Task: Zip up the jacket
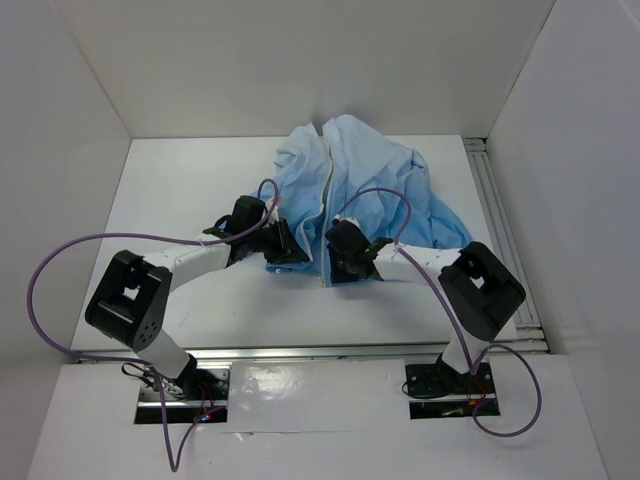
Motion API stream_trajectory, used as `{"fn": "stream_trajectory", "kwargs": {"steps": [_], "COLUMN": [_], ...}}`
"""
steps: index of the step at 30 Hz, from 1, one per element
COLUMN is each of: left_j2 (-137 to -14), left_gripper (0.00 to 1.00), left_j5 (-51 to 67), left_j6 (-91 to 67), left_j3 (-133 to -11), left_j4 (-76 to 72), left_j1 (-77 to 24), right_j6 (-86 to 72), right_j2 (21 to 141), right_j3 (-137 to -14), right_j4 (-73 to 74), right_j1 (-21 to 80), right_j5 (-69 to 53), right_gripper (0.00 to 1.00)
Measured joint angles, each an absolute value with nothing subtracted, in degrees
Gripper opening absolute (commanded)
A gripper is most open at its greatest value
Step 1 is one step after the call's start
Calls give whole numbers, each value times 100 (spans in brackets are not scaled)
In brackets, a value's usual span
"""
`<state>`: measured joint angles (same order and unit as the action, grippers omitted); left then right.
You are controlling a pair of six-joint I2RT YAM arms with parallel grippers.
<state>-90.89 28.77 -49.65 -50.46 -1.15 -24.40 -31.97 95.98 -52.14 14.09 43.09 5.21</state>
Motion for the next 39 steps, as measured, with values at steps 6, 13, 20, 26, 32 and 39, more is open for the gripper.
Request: {"fn": "stream_trajectory", "kwargs": {"steps": [6,13,20,26,32,39], "left_j2": [-9089,-9091,-9102,-9188,-9139,-9120], "left_gripper": [0,0,0,0,0,0], "left_j5": [2880,3039,3319,3317,3227,3282], "left_j6": [-4950,-4735,-4641,-4644,-4644,-4648], "left_j3": [-5046,-5061,-5033,-4980,-4895,-5046], "left_j4": [-71,-3,-377,-508,-558,-532], "left_j1": [-2440,-2383,-2375,-2375,-2375,-2379], "right_j6": [-3382,-3310,-3159,-3122,-2722,-2580], "right_j2": [9677,9397,8263,7708,5979,5332], "right_j3": [-5227,-5103,-4650,-4152,-3688,-3695], "right_j4": [1264,1461,1507,1234,755,-764], "right_j1": [4357,4412,4394,4292,4464,4436], "right_j5": [768,1059,1356,1280,1439,1374], "right_gripper": [0,0,0,0,0,0]}}
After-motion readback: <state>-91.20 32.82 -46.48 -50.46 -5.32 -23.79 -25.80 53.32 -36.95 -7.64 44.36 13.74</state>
